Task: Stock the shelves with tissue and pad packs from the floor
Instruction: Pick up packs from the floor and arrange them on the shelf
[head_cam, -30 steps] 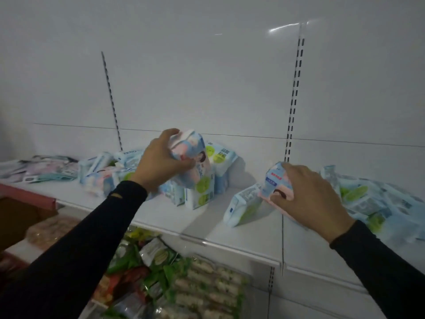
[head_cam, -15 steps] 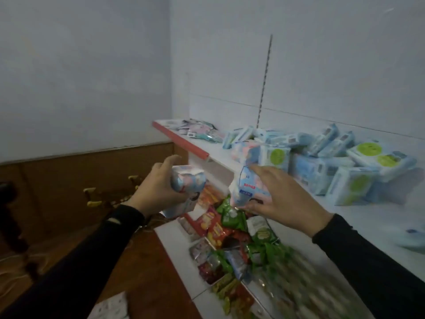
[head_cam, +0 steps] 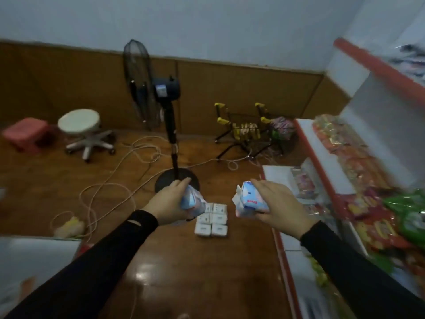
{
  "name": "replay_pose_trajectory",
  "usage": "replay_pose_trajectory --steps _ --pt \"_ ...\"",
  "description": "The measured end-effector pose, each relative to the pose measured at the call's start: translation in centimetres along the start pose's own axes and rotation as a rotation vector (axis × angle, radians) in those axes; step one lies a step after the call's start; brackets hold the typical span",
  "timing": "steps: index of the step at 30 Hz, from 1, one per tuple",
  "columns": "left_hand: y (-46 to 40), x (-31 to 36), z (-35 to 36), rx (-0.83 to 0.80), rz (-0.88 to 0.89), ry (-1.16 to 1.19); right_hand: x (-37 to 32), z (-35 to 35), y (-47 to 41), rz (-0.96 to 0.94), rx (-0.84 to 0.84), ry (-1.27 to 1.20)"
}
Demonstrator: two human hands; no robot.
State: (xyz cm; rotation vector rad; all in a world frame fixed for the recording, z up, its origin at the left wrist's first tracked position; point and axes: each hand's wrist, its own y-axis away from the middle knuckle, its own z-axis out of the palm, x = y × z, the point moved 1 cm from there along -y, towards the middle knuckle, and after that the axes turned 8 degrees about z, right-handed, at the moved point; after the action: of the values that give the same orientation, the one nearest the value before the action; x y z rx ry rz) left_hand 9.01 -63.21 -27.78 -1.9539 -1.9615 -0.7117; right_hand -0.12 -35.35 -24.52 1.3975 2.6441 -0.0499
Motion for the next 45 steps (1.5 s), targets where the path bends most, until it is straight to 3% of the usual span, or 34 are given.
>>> replay_pose_trajectory --steps 9,15,22,28,32,35,38,42,45 --pt "-0.4 -14.9 7.3 -0.1 -0.31 -0.027 -5.9 15.7 -12.2 -0.154 -0.288 -0.095" --pt "-2.7 -25.5 16.8 -0.203 -0.466 -0.129 -7.8 33.1 -19.8 -0.253 -0.471 -0.169" --pt "-6.5 -41.1 36.3 -0.228 -0.538 -0.093 -8.2 59.6 -23.1 -0.338 -0.428 -0.153" --pt "-8.5 -53.1 54.7 -0.245 -0.526 -0.172 -9.9 81.9 -24.4 -0.481 -0.213 -0.133" --pt "-7.8 -57.1 62.8 -0.263 -0.57 -0.194 -12.6 92.5 -22.5 -0.497 -0.336 -0.064" --pt "-7.0 -57.6 64.3 -0.258 -0.592 -0.13 -13.2 94.5 -20.9 -0.487 -0.392 0.006" --pt "-6.5 -56.6 61.7 -0.24 -0.615 -0.068 -13.0 90.9 -21.2 -0.471 -0.482 -0.007" --pt "-6.9 -52.6 53.0 -0.202 -0.572 -0.059 -11.4 79.7 -22.0 -0.404 -0.439 -0.101" --pt "-8.3 -47.2 43.5 -0.083 -0.485 -0.022 -9.1 67.8 -22.9 -0.32 -0.417 -0.187"
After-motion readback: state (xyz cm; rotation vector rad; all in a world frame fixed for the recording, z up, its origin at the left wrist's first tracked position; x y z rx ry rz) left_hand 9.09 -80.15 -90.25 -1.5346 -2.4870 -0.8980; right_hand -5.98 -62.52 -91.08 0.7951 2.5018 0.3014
